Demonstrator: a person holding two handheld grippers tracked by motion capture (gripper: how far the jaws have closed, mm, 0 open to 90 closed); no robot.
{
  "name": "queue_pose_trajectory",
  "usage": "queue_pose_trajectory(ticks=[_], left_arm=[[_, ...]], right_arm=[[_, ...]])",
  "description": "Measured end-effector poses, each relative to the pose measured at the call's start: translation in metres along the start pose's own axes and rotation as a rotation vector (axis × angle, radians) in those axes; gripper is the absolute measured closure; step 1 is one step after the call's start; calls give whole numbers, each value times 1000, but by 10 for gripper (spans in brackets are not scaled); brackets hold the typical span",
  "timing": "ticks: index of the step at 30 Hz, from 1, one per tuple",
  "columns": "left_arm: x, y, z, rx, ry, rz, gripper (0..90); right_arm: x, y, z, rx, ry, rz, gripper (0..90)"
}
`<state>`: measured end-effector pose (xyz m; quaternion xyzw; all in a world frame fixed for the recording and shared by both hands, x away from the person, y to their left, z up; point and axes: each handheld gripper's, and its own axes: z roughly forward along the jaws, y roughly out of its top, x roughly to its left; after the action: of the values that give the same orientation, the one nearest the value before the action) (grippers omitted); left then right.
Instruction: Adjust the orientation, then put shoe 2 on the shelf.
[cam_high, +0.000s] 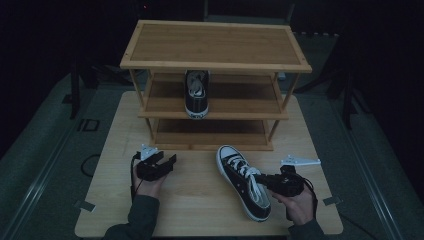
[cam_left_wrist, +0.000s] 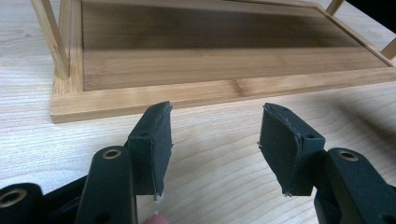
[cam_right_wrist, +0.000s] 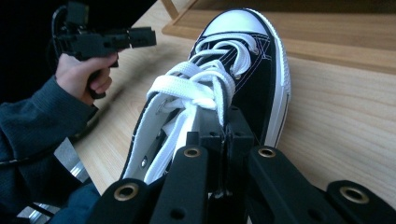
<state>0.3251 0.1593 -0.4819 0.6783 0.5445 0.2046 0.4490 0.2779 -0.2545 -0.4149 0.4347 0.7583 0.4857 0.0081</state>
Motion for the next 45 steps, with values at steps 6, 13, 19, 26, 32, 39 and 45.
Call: queue_pose_trajectory(ticks=[6, 13, 19, 26, 32, 39, 45], left_arm=[[0, 0, 0, 1, 1, -5, 437], [-1, -1, 2, 4, -1, 1, 437], [-1, 0, 3, 5, -5, 2, 438], [-1, 0, 3, 6, -6, 0, 438], [-2, -1, 3, 7, -6, 2, 438], [-1, -1, 3, 8, -6, 0, 437], [-1, 0, 3, 10, -6, -6, 438]], right_arm=[[7, 9, -9, -31, -1, -8, 884], [12, 20, -19, -68, 13, -27, 884], [16, 30, -25, -96, 15, -36, 884], [22, 42, -37, -137, 37, -47, 884], [28, 58, -47, -159, 43, -70, 884], [36, 76, -54, -193, 35, -97, 884], [38, 91, -55, -225, 20, -94, 884]])
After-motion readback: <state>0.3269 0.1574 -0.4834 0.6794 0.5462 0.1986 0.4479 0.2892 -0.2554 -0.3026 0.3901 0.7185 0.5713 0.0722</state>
